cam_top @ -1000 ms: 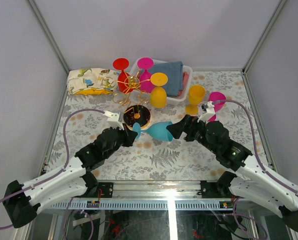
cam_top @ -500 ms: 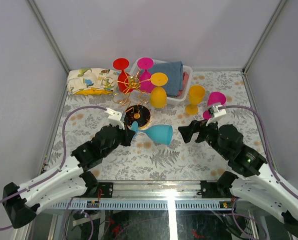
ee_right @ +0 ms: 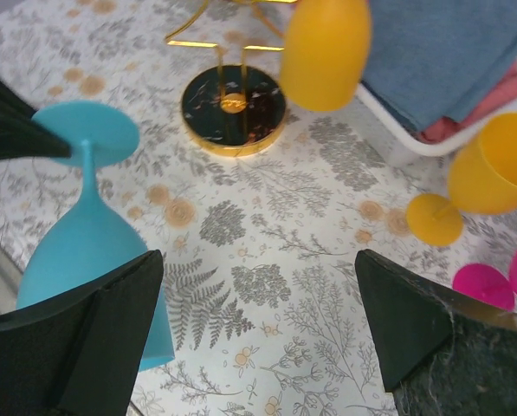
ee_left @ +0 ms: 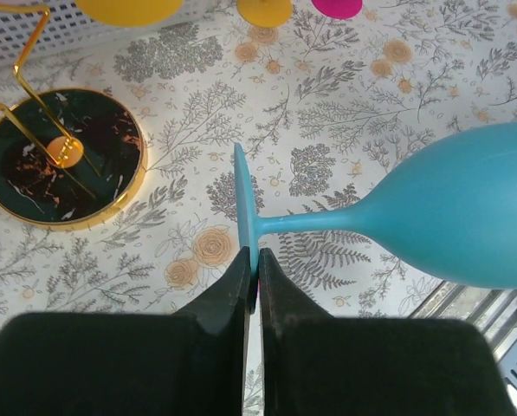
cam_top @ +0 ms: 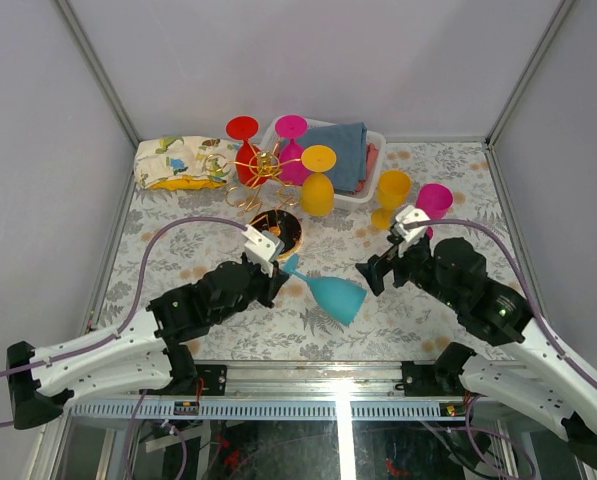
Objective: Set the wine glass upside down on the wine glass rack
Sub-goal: Turn the wine glass upside down at the wine rack.
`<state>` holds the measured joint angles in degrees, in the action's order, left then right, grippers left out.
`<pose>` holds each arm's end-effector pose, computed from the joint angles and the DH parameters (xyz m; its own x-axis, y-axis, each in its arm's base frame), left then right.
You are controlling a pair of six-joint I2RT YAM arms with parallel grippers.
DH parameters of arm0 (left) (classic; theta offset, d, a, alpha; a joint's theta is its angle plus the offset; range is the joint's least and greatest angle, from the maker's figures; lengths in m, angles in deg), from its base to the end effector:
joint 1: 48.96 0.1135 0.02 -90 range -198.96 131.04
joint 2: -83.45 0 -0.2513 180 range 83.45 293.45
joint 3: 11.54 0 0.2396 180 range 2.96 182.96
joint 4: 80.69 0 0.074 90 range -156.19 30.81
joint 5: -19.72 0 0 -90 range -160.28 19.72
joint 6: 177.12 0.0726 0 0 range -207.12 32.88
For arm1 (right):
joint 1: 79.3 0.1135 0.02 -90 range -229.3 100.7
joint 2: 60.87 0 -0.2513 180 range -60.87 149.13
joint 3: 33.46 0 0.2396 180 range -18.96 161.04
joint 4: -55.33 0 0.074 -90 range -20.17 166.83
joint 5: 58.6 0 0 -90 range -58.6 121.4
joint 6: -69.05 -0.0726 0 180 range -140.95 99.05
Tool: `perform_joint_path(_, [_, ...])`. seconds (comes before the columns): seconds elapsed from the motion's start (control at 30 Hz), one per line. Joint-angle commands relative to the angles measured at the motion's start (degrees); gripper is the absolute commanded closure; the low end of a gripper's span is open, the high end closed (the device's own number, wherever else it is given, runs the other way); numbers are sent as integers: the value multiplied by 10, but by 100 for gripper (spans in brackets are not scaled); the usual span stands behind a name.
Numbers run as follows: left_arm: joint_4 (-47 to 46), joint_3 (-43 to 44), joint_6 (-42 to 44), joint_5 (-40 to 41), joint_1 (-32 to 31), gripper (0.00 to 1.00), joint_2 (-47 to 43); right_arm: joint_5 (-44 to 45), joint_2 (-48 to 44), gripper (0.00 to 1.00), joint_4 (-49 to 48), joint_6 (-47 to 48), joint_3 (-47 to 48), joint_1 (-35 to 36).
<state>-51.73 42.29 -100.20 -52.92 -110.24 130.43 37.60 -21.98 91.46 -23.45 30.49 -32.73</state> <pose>0.1243 -0.1818 0.2719 -0.3355 0.1629 -0.9278 0.6450 0.7576 -0.1003 0.1328 0.1289 0.3447 -0.1602 -0.1061 -0.9814 -0.6427 0.7658 0.0221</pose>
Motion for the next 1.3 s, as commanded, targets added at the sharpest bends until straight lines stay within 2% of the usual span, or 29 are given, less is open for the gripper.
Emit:
perform_joint_path(0.0, [8,34,66,4,-9,100,-10,-131,41,0,-4,79,34,5])
perform_joint_path(0.33, [85,104,168,-71,-10,100,-21,-335,133,1,-74,140,63,5])
perform_joint_path(0.63, [114,123,244,-127,-10,100,-19,-400,182,7,-93,202,89,4])
perform_joint_path(0.77, [106,128,272,-154,-10,100,-19,-414,178,12,-114,210,90,5])
perform_joint_path(0.83, [106,134,282,-173,-10,100,-18,-429,176,18,-123,209,91,4])
perform_joint_path(1.03, [109,147,297,-220,-10,100,-19,-472,175,26,-136,204,96,5])
perform_joint_path(1.27, [124,174,309,-285,-10,100,7,-489,188,30,-131,214,102,5])
